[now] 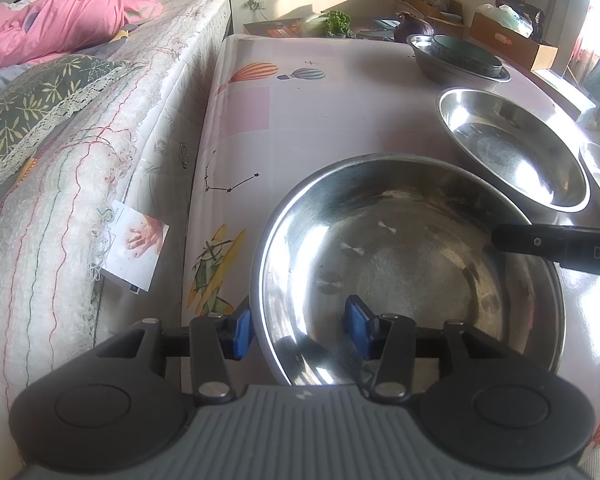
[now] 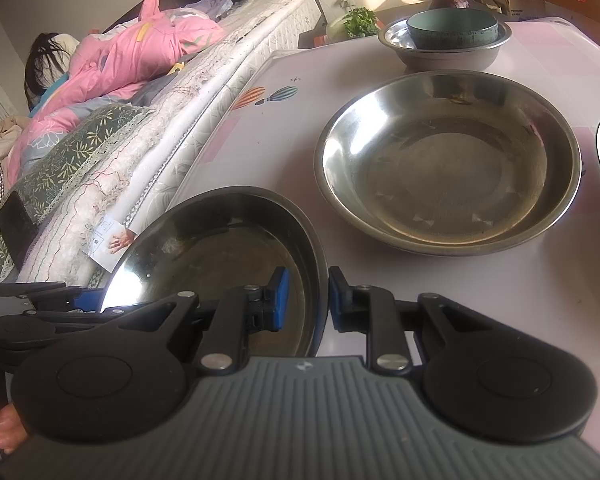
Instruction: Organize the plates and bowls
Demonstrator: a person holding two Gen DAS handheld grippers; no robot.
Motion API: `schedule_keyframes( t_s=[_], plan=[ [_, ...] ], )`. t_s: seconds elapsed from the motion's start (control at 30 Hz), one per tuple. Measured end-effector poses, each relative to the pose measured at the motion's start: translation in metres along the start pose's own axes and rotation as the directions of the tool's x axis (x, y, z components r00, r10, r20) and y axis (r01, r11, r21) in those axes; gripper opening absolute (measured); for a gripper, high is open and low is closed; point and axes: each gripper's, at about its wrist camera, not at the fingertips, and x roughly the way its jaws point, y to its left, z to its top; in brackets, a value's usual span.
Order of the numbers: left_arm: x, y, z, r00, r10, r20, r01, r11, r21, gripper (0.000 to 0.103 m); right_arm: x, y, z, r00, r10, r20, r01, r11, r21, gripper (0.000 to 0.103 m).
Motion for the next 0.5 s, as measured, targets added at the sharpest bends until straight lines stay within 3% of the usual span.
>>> schedule_keyframes(
  t_s=[0.5],
  plan=[
    [0.0012,-0.0012,0.0020,1.000,0.000,-0.001,0.000,1.000,0.001,0.051,-0.0004,0.0004,-0.0006,1.000,0.000,0.001,0.000,1.000,0.000,0.021]
  ],
)
